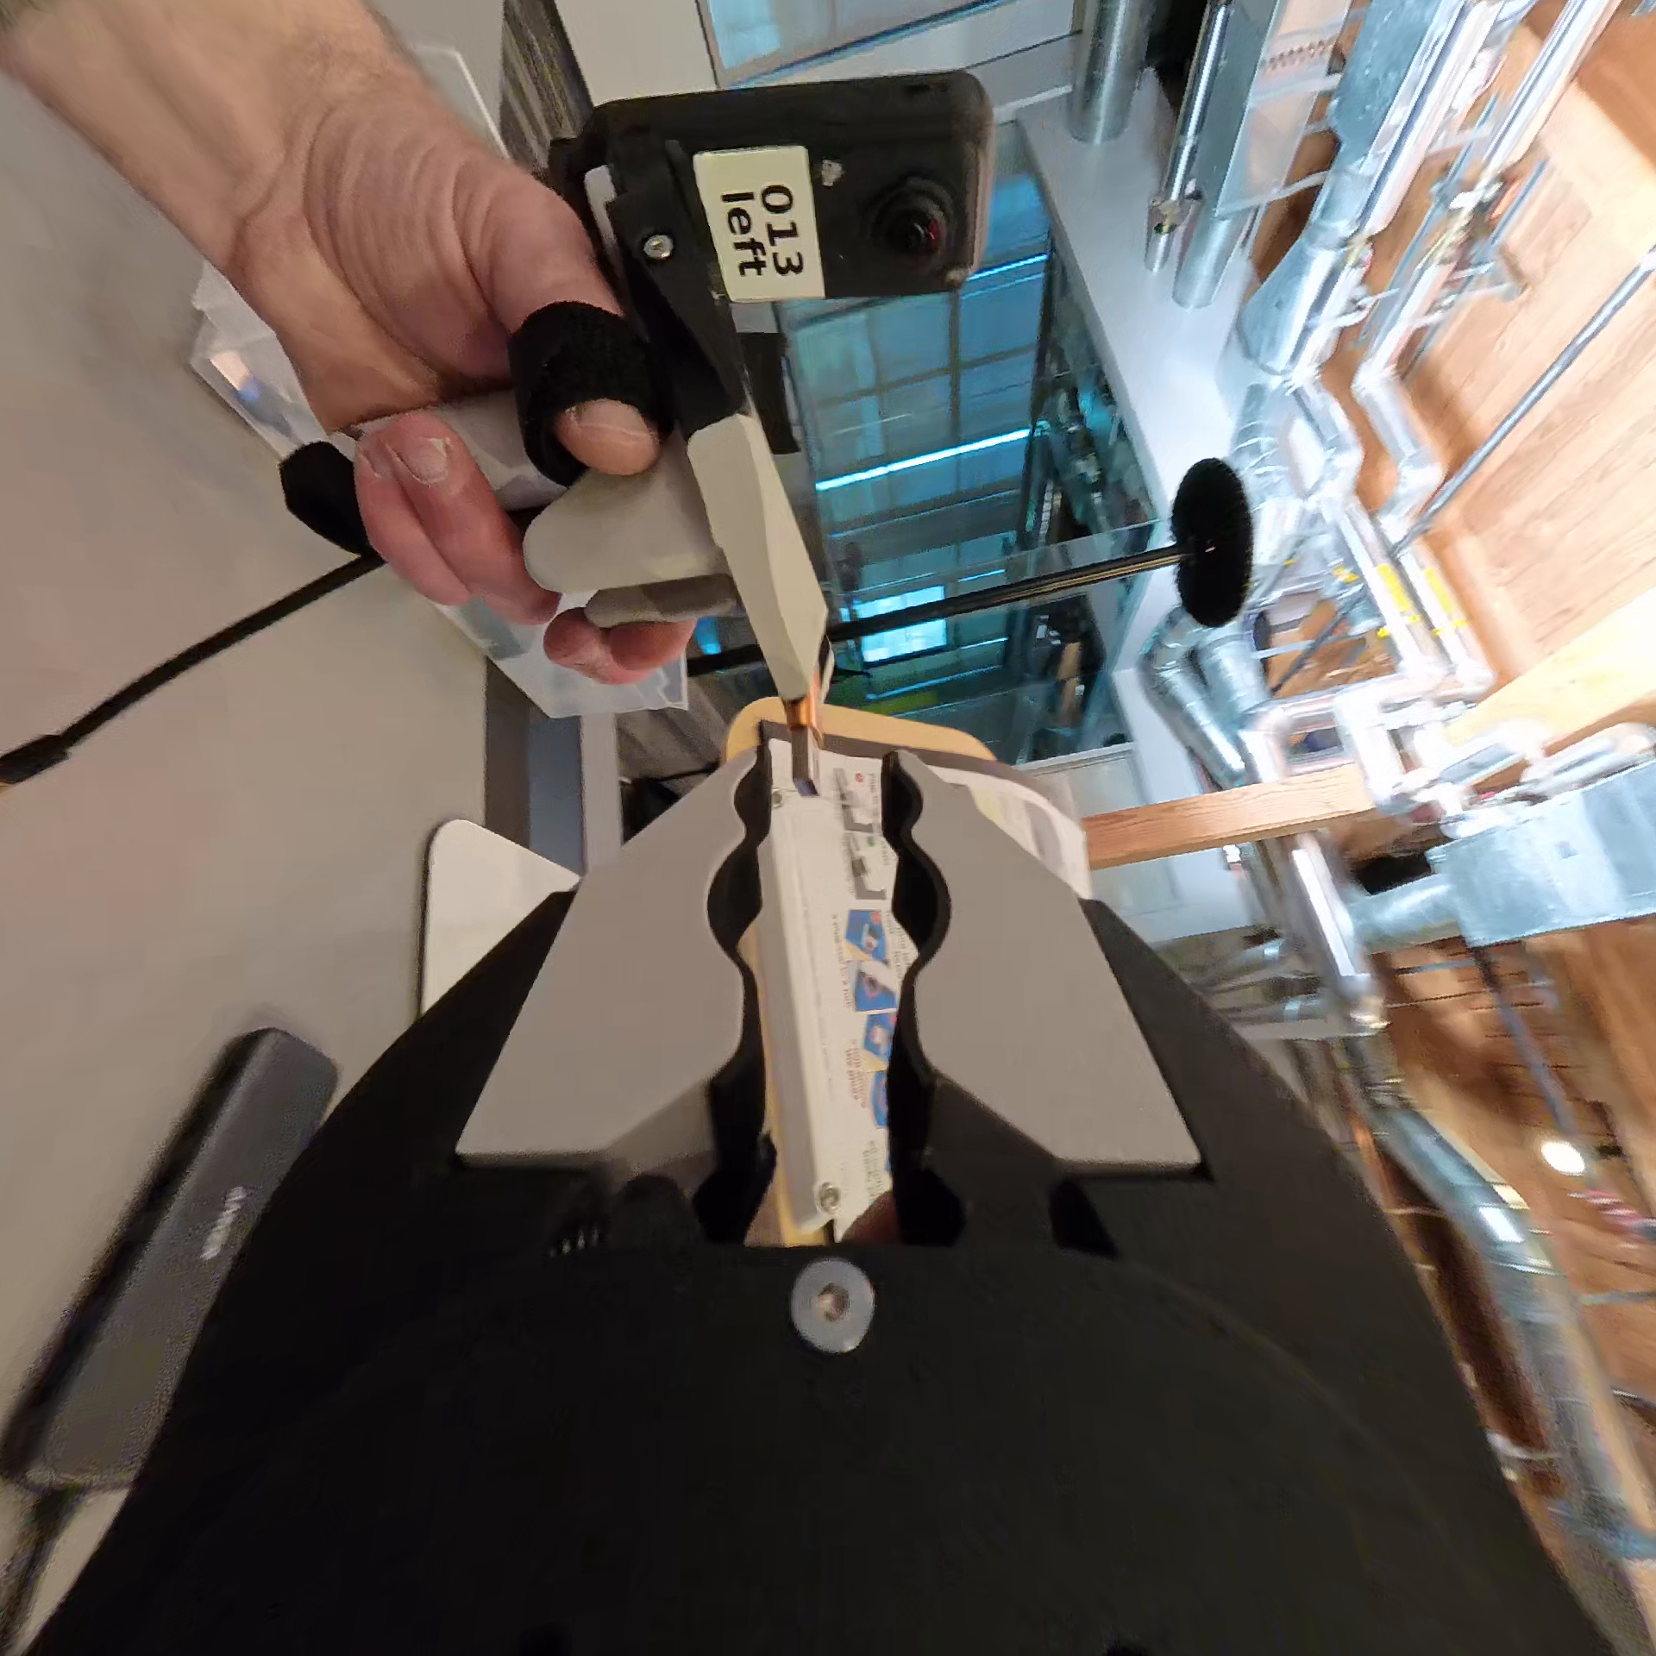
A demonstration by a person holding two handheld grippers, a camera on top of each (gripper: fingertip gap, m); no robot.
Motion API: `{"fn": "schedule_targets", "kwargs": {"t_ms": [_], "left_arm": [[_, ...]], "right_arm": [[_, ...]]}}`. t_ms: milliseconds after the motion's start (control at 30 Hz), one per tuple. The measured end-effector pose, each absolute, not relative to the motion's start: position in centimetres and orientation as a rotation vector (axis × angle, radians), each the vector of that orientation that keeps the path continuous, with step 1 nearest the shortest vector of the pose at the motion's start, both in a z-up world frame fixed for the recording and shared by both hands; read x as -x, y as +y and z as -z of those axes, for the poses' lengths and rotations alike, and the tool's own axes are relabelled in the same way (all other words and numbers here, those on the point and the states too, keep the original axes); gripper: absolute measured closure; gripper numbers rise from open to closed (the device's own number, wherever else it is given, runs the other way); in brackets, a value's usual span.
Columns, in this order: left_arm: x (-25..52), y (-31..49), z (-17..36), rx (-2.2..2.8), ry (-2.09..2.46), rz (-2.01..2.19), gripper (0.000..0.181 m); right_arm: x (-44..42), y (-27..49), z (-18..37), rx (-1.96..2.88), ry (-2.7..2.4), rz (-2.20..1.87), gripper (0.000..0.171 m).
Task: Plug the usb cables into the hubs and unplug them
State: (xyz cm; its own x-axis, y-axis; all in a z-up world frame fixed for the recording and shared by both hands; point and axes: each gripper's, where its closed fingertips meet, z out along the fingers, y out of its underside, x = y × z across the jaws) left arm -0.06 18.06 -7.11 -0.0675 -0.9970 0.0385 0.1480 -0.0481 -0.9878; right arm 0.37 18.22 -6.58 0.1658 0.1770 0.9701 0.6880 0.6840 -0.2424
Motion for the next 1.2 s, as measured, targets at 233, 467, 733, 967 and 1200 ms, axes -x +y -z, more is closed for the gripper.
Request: {"fn": "schedule_targets", "kwargs": {"t_ms": [233,467,733,967,1200], "left_arm": [[0.5,20.0,8.8,1.172,1.118,1.268,0.166],[0.2,20.3,9.9,1.199,1.146,1.233,0.166],[0.1,20.2,10.1,1.197,1.166,1.224,0.166],[0.0,20.3,10.5,1.205,1.175,1.212,0.166],[-0.4,21.4,11.3,1.229,1.147,1.096,0.166]], "right_arm": [[-6.8,21.5,13.6,1.471,-1.527,0.094,0.143],[-11.4,21.1,24.3,2.018,-1.681,-0.049,0.108],[-14.1,21.1,29.5,2.276,-1.658,-0.119,0.115],[-13.6,21.4,29.6,2.257,-1.601,-0.270,0.133],[-12.3,22.9,27.9,2.231,-1.426,-0.389,0.134]]}}
